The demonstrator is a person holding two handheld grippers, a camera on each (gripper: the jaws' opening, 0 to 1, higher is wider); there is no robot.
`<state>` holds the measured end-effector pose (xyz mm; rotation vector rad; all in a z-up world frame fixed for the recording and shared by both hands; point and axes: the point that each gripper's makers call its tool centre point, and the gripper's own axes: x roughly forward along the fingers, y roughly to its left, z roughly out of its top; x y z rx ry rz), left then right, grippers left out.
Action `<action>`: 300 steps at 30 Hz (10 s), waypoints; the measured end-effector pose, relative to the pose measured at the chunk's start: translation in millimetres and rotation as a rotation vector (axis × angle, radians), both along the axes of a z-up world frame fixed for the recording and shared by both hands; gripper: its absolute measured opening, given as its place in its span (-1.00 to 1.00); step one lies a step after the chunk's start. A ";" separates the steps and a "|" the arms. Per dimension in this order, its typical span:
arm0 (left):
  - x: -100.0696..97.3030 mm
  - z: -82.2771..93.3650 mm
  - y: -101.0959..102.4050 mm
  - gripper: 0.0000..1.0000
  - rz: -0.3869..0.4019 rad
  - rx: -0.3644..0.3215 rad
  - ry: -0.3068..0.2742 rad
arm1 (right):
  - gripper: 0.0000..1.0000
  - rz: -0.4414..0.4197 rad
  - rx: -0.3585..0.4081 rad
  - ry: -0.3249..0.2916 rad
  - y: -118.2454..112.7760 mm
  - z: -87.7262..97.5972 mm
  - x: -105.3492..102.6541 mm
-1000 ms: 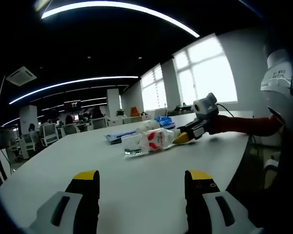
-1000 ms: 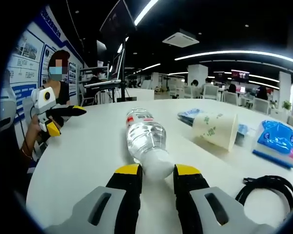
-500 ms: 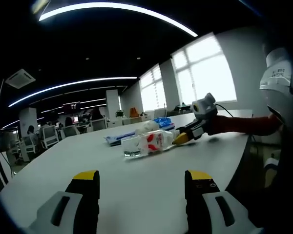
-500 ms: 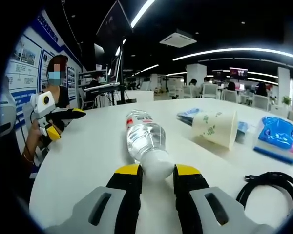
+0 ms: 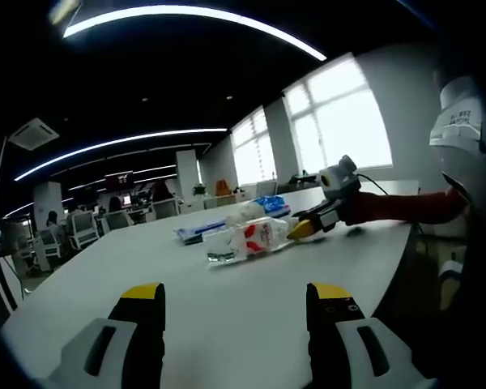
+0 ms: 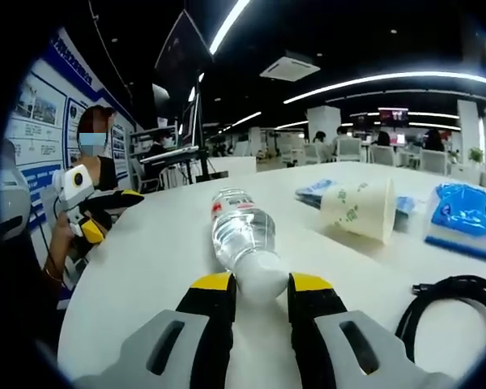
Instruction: Arrange the tabletop items into an orderly group along one side of the table until the central work area is clear of visible clutter.
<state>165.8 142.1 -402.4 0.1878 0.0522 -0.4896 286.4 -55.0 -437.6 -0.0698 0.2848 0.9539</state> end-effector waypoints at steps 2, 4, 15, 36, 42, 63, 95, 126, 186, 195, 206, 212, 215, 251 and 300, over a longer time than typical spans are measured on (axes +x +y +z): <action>-0.5 1.0 0.5 0.41 0.003 -0.004 -0.004 | -0.54 -0.001 0.007 0.003 0.0 0.1 -0.4; -1.0 1.3 0.6 0.41 0.004 -0.008 -0.006 | -0.54 -0.001 0.011 0.001 0.2 0.6 -0.5; -1.0 1.2 3.8 0.41 -0.002 -0.025 -0.008 | -0.55 0.013 0.054 -0.002 4.2 4.9 -2.4; 21.0 47.6 -18.1 0.39 -0.202 0.073 -0.109 | -0.55 0.025 0.102 0.020 5.1 8.8 -3.0; 36.2 61.0 -27.1 0.33 -0.248 0.178 -0.132 | -0.55 0.024 0.096 0.012 5.7 9.0 -3.3; 108.1 67.5 -39.2 0.19 -0.396 0.285 -0.005 | -0.55 0.019 0.083 0.015 6.0 8.1 -3.9; 147.8 20.4 -81.9 -0.02 -0.627 0.314 0.163 | -0.55 0.020 0.081 0.016 6.6 9.5 -6.0; 162.4 -3.8 -78.3 -0.07 -0.614 0.239 0.244 | -0.56 0.026 0.148 0.065 6.3 15.3 -2.7; 172.4 -9.5 -44.5 -0.21 -0.498 0.194 0.206 | -0.58 0.043 0.277 -0.173 56.8 133.3 47.1; 171.9 -11.5 -41.4 -0.21 -0.486 0.188 0.218 | -0.58 0.072 0.283 -0.226 76.7 147.1 44.0; 171.4 -13.6 -36.2 -0.21 -0.473 0.188 0.227 | -0.57 0.106 0.252 -0.301 101.2 157.6 41.7; 171.8 -15.8 -31.3 -0.21 -0.462 0.185 0.236 | -0.57 0.134 0.226 -0.361 124.8 165.1 37.9; 171.4 -16.6 -28.6 -0.21 -0.461 0.199 0.232 | -0.57 0.149 0.217 -0.386 134.8 167.1 36.2; 166.9 -17.4 -12.9 -0.21 -0.412 0.205 0.203 | -0.57 0.161 0.162 -0.412 184.7 164.6 50.8; 175.4 -2.1 -24.4 0.04 -0.159 0.148 0.135 | -0.53 0.104 0.051 -0.359 84.4 156.6 -22.8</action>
